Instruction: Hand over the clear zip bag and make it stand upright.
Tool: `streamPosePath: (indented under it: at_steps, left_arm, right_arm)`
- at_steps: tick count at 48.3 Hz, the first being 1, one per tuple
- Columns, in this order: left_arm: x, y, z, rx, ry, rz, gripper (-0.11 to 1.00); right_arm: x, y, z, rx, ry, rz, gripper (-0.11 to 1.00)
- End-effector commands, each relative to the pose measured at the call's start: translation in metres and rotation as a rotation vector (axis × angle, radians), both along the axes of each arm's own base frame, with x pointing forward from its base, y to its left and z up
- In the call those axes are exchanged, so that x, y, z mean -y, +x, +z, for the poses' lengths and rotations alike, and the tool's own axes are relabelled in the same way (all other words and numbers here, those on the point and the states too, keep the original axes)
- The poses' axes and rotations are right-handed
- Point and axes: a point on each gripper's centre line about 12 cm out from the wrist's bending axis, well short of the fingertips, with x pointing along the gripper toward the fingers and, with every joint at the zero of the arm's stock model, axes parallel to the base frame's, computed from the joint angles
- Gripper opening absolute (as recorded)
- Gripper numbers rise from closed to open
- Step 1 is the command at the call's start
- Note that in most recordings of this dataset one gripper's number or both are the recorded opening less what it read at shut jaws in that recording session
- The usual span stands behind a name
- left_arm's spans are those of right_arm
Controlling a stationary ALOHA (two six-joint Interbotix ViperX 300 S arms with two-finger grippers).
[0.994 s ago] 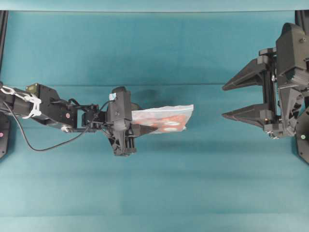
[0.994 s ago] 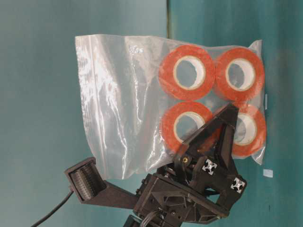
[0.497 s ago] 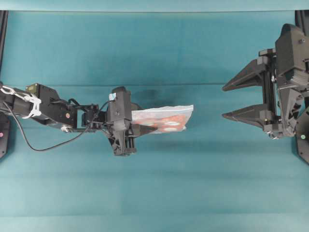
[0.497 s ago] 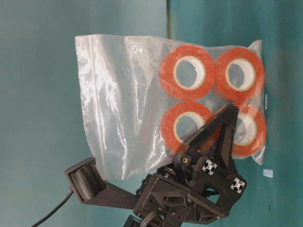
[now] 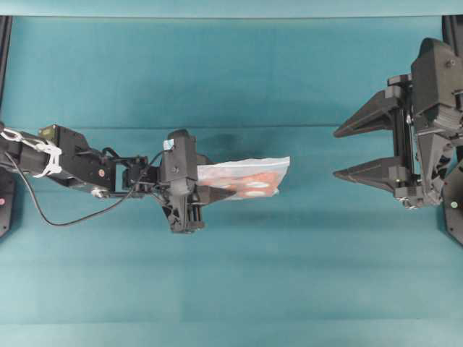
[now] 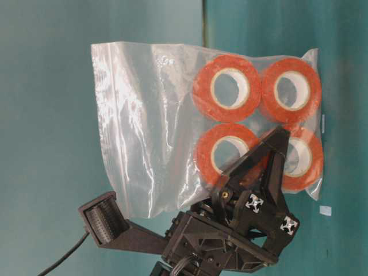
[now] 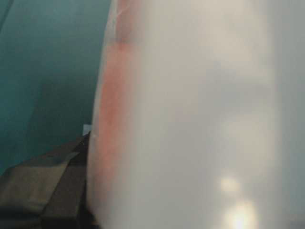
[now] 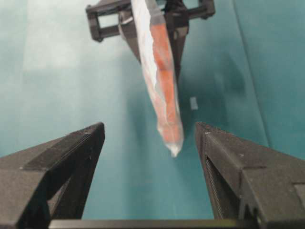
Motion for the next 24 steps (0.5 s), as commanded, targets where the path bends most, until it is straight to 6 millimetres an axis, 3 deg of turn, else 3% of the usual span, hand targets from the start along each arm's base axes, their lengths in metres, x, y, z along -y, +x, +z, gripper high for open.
streamPosePath:
  at_steps: [1, 24]
  left_arm:
    - [0.0024, 0.0014, 0.0064, 0.011, 0.001, -0.006, 0.25]
    - [0.0024, 0.0014, 0.006, 0.005, 0.0, -0.006, 0.25]
  right_arm:
    - [-0.0007, 0.0008, 0.0051, 0.018, 0.01, -0.005, 0.83]
    - [-0.0008, 0.0001, 0.0036, 0.015, 0.011, -0.005, 0.83]
